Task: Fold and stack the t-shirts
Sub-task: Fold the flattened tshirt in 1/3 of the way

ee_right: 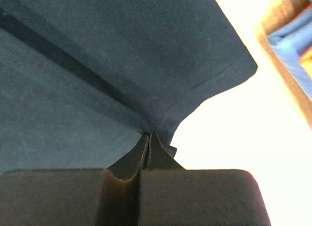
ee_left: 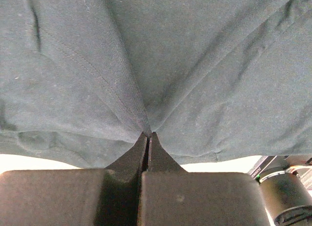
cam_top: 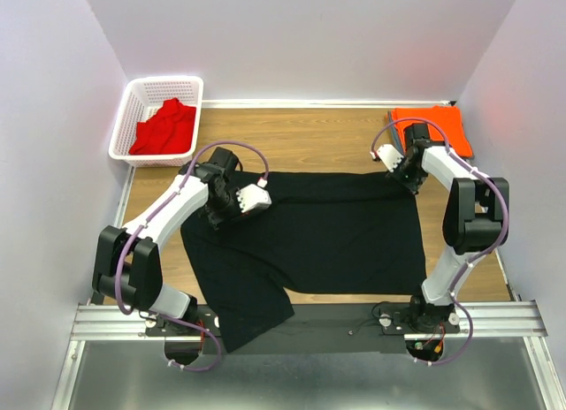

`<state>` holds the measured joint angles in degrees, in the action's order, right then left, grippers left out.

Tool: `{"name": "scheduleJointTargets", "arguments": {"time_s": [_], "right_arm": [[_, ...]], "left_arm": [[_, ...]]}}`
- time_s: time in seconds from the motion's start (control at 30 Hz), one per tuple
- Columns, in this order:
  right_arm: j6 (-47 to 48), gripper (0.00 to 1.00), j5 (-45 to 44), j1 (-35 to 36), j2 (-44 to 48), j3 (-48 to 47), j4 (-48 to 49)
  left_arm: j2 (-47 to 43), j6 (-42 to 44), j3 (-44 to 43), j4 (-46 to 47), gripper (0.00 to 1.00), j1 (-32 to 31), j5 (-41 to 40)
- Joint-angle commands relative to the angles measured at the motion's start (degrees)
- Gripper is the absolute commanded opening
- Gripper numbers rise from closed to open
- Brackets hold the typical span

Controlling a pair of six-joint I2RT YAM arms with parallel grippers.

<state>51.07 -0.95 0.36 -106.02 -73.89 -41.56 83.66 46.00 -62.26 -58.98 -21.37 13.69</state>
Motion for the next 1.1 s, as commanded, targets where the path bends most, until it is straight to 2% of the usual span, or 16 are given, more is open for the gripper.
{"name": "scheduleJointTargets", "arguments": {"time_s": [0.0,0.4,0.43,0.47,0.5,0.53,0.57,0.7,0.8,0.83,0.87,0.93,1.07], "right_arm": [[0.26,0.01,-0.46,-0.1,3.01,1.29,0.43],[0.79,0.01,-0.19,-0.1,2.49,4.72,0.52],[0.87,0.01,-0.37,-0.1,2.31,4.8,0.52],[0.96,0.09,-0.72,-0.1,2.13,4.81,0.34],[0.88,0.17,-0.63,-0.1,2.22,4.72,0.34],[0.87,0.31,-0.37,-0.62,2.57,4.54,0.43],[0.53,0.36,0.15,-1.32,2.83,3.93,0.34],[-2.2,0.42,4.27,-1.33,3.8,-0.97,-1.76],[-5.26,0.39,8.58,-1.24,1.96,-5.46,-6.32],[-6.23,0.37,9.64,-1.24,1.26,-8.52,-7.38],[-7.9,0.31,11.57,-1.24,-0.4,-9.95,-9.05],[-9.66,0.22,12.9,-1.24,-2.17,-13.28,-10.11],[-13.7,0.12,14.4,-1.06,-7.08,-16.19,-10.56]], "left_arm": [[-0.69,1.99,-3.31,-3.24,0.0,0.89,0.37],[-1.66,4.36,1.7,-3.34,0.0,0.97,-0.51],[-1.66,4.54,2.22,-3.25,0.07,0.8,-0.6],[-1.92,5.67,2.84,-3.59,0.22,0.8,0.1],[-2.18,6.46,2.85,-4.12,0.29,0.8,0.71],[-2.53,7.34,2.58,-4.65,0.36,0.8,1.5],[-3.23,7.87,1.02,-5.0,0.43,0.8,3.08],[-2.2,7.71,-5.93,-3.96,0.48,1.41,6.68],[2.45,5.08,-11.28,-0.37,0.48,1.76,10.46],[3.69,1.5,-12.26,1.92,0.47,1.77,11.0],[5.97,-0.28,-13.75,6.73,0.44,1.77,11.61],[9.05,-5.01,-15.69,10.54,0.41,1.77,12.23],[19.32,-10.64,-24.37,16.51,0.31,1.07,15.92]]}}
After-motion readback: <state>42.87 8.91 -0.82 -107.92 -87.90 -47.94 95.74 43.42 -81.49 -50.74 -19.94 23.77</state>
